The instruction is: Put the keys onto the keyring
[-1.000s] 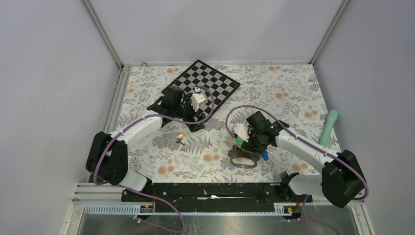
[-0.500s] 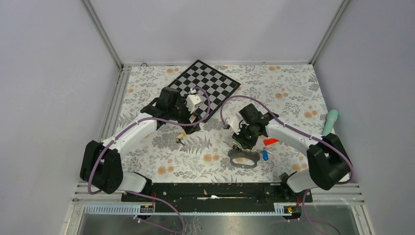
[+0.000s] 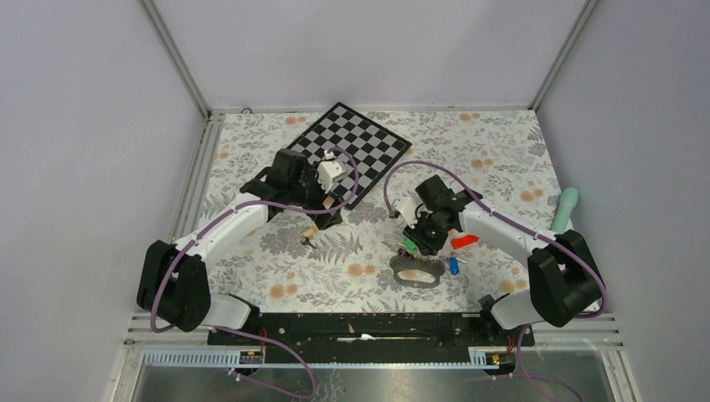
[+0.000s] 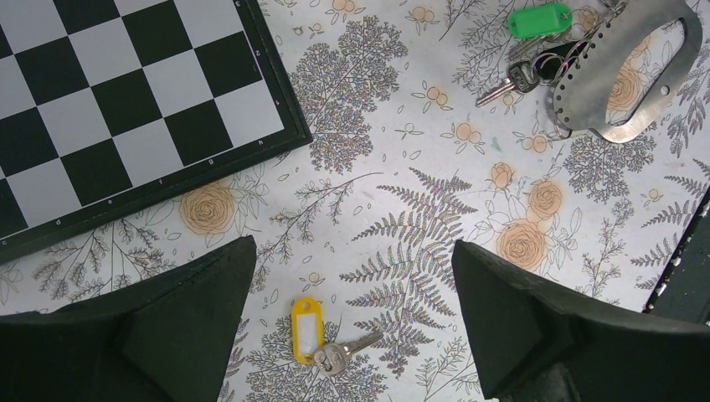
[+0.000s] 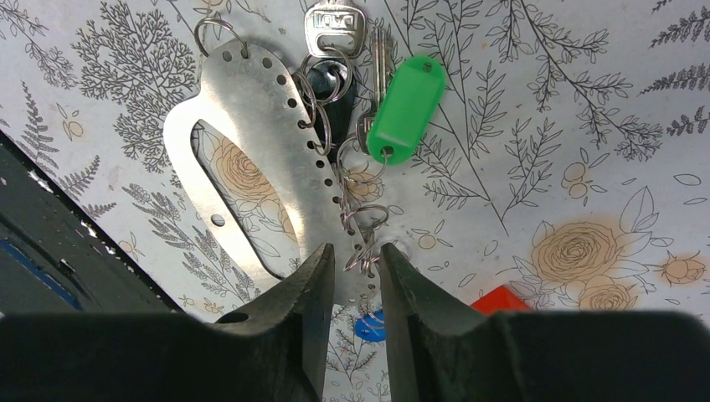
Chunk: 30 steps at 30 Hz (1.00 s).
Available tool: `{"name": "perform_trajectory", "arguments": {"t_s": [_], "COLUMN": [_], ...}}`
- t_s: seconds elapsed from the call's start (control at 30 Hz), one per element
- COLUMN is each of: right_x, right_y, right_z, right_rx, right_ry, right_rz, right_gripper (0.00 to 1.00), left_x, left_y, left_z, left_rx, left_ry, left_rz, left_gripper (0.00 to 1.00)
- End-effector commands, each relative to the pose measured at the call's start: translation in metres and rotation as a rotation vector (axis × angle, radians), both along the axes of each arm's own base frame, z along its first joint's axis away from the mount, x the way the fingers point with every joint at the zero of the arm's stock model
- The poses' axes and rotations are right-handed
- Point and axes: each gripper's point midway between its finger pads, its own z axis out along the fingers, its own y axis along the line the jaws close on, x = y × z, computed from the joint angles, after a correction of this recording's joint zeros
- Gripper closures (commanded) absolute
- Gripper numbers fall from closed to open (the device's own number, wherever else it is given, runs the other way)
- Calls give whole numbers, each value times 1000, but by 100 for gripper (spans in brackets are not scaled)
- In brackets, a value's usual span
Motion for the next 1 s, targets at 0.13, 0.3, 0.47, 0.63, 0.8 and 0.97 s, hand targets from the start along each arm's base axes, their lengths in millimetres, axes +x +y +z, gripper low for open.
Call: {"name": "perform_trajectory", "arguments": {"t_s": [0.13,0.3,0.47,0.63,0.8,0.97], "right_x": [-5,-5,-6,-4,1,5], "right_y": [3,11,11,7,7,8], "right_z": [1,-2,-14,-20,-20,-22], "right_rx": [22,47,25,2,-2,-3], "right_ry": [43,74,109,107,85,78], "right_rz": [1,41,64,73,80,87], "right_gripper": [67,68,71,72,74,83], "left_x": [10,9,9,9,9,9], "left_y": [-3,-4,-4,-4,-5,-5], "left_z": [29,29,29,30,29,30], "left_rx": [-45,-49,-51,-52,-53,-53], "left_ry": [-77,-75,-77,-77,-73,-75], "left_rz": [10,3,0,0,-3,-2], "left_gripper": [2,2,2,2,2,2]}}
